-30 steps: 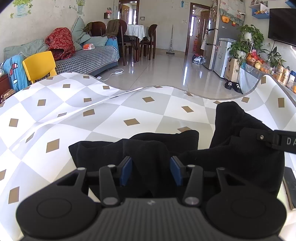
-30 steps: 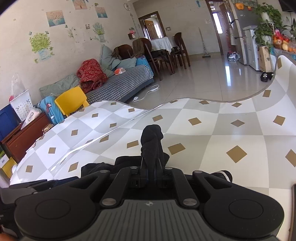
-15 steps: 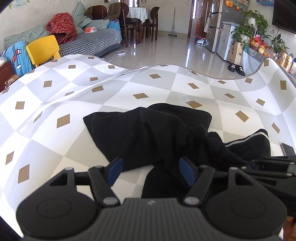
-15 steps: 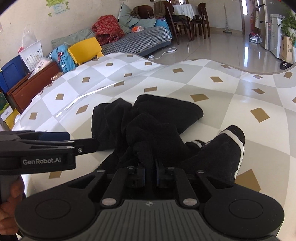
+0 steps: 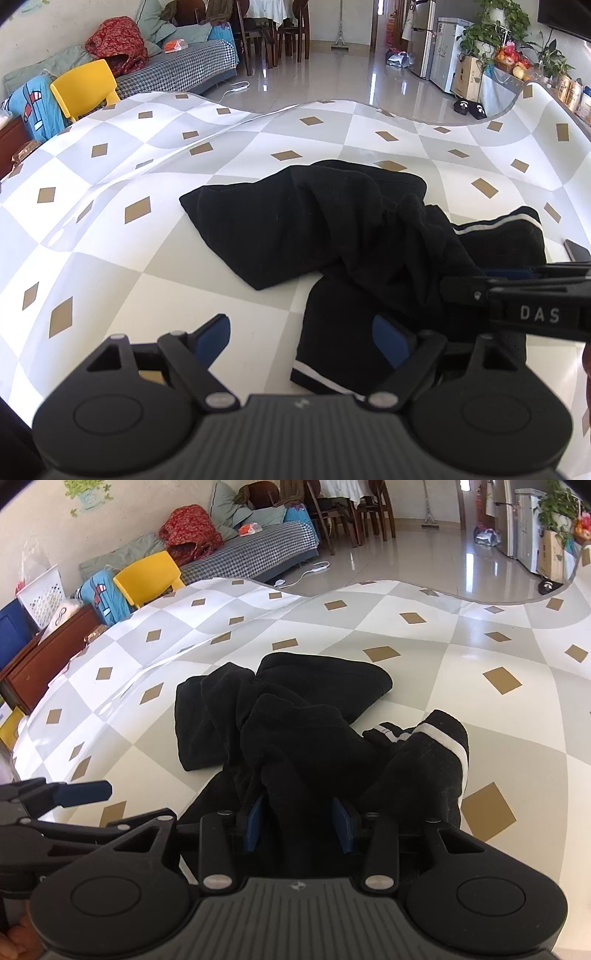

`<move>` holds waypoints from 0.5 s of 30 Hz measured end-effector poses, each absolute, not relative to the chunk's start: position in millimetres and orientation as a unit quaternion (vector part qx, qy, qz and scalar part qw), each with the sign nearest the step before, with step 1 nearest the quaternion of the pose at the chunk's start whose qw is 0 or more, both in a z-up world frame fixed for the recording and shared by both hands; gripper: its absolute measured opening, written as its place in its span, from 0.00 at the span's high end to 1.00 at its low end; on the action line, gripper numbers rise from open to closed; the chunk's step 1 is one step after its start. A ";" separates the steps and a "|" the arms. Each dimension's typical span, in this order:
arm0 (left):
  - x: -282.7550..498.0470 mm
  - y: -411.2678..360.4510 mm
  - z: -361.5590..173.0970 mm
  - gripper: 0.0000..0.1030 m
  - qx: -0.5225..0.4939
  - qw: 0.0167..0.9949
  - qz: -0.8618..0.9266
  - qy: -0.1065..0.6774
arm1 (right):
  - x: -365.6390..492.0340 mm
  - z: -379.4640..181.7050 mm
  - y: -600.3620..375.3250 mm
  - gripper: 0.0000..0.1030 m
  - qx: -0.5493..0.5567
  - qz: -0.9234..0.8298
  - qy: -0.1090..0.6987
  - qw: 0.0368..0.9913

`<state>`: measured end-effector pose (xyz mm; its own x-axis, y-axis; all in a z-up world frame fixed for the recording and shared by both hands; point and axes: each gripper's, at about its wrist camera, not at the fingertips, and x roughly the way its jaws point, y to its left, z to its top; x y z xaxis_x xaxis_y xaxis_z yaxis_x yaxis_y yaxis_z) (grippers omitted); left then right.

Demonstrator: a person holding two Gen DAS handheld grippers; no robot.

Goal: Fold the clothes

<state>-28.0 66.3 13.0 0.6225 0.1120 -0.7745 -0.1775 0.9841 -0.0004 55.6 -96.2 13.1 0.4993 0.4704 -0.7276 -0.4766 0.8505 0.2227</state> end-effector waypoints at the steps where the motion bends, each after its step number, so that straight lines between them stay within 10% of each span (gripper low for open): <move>1: -29.2 65.9 12.4 0.18 -0.037 0.899 0.080 0.428 | 53.8 15.4 -97.5 0.59 0.000 0.268 0.418 0.868; 15: -42.8 55.8 3.8 0.10 -0.014 0.893 0.064 0.445 | 27.4 28.8 -115.4 0.57 0.019 0.200 0.422 0.884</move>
